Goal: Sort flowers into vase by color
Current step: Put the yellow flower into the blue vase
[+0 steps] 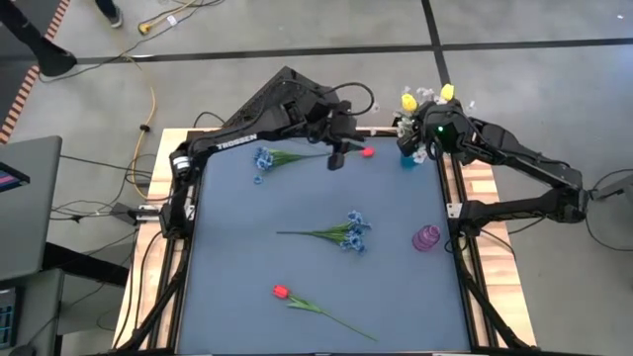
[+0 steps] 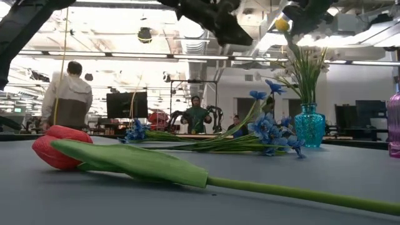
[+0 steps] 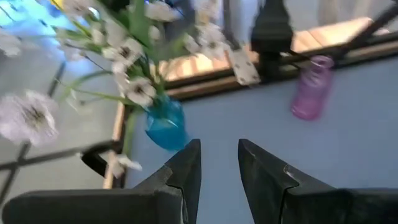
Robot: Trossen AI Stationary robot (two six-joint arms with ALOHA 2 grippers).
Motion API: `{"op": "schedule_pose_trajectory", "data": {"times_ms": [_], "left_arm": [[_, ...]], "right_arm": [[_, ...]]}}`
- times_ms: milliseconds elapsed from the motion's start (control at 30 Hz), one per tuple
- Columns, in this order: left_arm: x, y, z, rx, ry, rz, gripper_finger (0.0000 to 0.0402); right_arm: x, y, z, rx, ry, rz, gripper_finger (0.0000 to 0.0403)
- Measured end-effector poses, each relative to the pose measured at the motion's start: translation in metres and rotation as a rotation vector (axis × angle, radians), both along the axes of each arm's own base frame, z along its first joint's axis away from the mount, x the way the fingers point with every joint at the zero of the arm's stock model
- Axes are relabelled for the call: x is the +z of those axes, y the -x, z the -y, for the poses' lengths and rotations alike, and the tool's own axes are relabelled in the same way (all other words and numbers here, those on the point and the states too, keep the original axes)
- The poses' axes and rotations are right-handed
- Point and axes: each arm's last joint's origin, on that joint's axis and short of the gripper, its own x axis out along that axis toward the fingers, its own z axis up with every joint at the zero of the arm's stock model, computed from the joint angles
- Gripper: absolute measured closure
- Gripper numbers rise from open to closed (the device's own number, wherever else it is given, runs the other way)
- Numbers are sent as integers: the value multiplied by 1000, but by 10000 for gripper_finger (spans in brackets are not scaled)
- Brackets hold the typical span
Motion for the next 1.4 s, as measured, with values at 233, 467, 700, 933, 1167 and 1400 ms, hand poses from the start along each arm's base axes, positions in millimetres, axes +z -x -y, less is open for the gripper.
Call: {"op": "schedule_pose_trajectory", "data": {"times_ms": [233, 467, 700, 933, 1167, 1400], "left_arm": [[1, 16, 9, -29, 73, -131, 312], [-13, 24, 16, -101, 184, -257, 349], [-29, 47, 24, -93, 242, -341, 381], [-31, 95, 35, 5, 260, -140, 394], [-36, 145, 54, 199, 214, 126, 395], [-19, 178, 63, 324, 123, 230, 395]], "right_arm": [[-15, -3, 1, -8, -20, -24, 378], [-30, -4, 2, -36, -35, -57, 378], [-36, -4, 3, -43, -42, -62, 378], [-46, -4, 3, -63, -63, -72, 375], [-47, -3, 3, -88, -63, -76, 346], [-47, -2, 2, -87, -62, -72, 342]]}}
